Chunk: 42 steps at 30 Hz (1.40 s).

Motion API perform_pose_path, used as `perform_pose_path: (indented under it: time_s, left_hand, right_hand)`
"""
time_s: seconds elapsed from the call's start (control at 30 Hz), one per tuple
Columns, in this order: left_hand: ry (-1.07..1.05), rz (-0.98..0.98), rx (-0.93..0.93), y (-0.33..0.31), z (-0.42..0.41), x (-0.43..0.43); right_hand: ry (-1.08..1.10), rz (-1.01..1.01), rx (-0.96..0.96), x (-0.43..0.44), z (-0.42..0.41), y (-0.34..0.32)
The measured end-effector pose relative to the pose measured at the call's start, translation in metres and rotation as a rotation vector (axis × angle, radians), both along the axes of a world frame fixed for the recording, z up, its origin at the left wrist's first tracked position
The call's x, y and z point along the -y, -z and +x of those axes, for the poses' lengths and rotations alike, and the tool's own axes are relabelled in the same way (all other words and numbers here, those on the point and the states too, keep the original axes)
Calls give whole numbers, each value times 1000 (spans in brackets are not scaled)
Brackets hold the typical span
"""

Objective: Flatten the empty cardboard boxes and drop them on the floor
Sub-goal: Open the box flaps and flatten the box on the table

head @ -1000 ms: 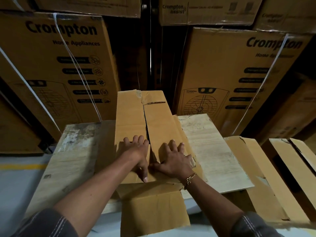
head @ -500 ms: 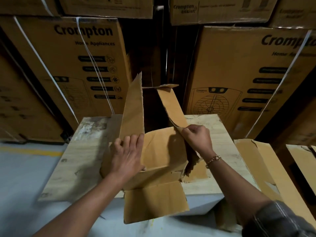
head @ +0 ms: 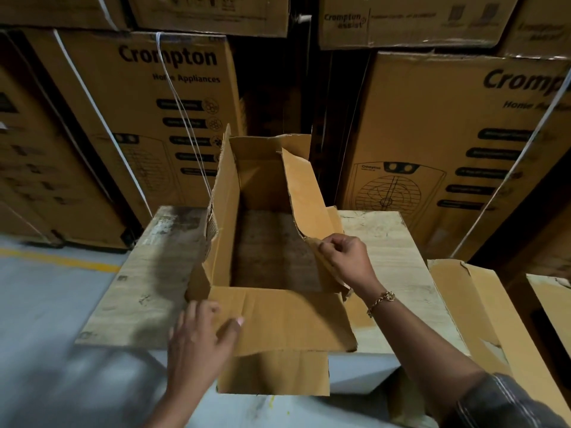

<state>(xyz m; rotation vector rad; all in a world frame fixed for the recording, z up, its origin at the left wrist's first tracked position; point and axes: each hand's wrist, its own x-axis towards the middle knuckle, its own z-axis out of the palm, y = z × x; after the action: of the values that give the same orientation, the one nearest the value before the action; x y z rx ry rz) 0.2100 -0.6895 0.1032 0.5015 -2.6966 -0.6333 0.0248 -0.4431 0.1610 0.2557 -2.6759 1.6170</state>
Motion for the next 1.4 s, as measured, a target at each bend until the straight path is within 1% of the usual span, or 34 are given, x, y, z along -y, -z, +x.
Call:
perform_pose_path:
  time_s: [0.03,0.07,0.1,0.17,0.2,0.23,0.3,0.37,0.47,0.57,0.63,0.67,0.73,0.77,0.83,0.9,0.97,1.1,1.13,1.23,1.3,1.4]
  left_hand:
    - [-108,77,-6,0,-14,11]
    - [-186,183,24,-2,-30,22]
    - [-216,291,92,-3,-46,31]
    - [-150,507,299,-5,-76,43]
    - [-108,589,388,-6,-89,45]
    - [-80,625,448,-4,-99,47]
    - [-61,562,510,-1,-116,50]
    - [-56,458,544,0,-127,53]
    - [-35,383,528,-3,-138,53]
    - [-70,361,441,0,-150,50]
    - [-98,417,403,6,-155,51]
    - [-104,461,404,9,-156,51]
    - [-102,552,392,12,-153,47]
    - [-106,591,370,13,-152,45]
    - [-104,650,311,15,-150,41]
    - [-110,706,255,13,-150,38]
    - [-134,755,174,5,-150,35]
    - [-207,826,-72,-35,-148,29]
    - [-194,851,-133,-48,-148,30]
    - [-54,944,-369,-77,-147,39]
    - [-35,935,-487,-97,-142,42]
    - [-10,862,-570,-125,-126,37]
  right_hand:
    - [5,35,-13,1,1,1]
    - [11,85,-33,1,3,2]
    - [19,156,-69,2,5,4]
    - [35,349,-145,3,10,8]
    - [22,445,-157,3,12,12]
    - [-13,543,-139,4,12,17]
    - [-102,747,-52,4,11,28]
    - [-114,862,4,4,8,35]
    - [-91,859,-5,5,1,35]
    - [-61,881,9,2,-3,40]
    - [28,796,24,-4,-3,46]
    - [88,702,15,-8,-4,49]
    - [227,399,19,-14,-6,51]
    - [303,218,51,-16,-8,51]
    - [418,-39,167,-17,-11,49]
    - [433,-168,283,-17,-11,47]
    - [405,-254,324,-18,-11,45]
    - [410,-689,482,-15,-13,42]
    - [412,-732,503,-13,-14,42]
    - [389,-789,528,-1,-15,34]
    - [372,-826,572,9,-17,27]
    - [292,-914,597,17,-21,18]
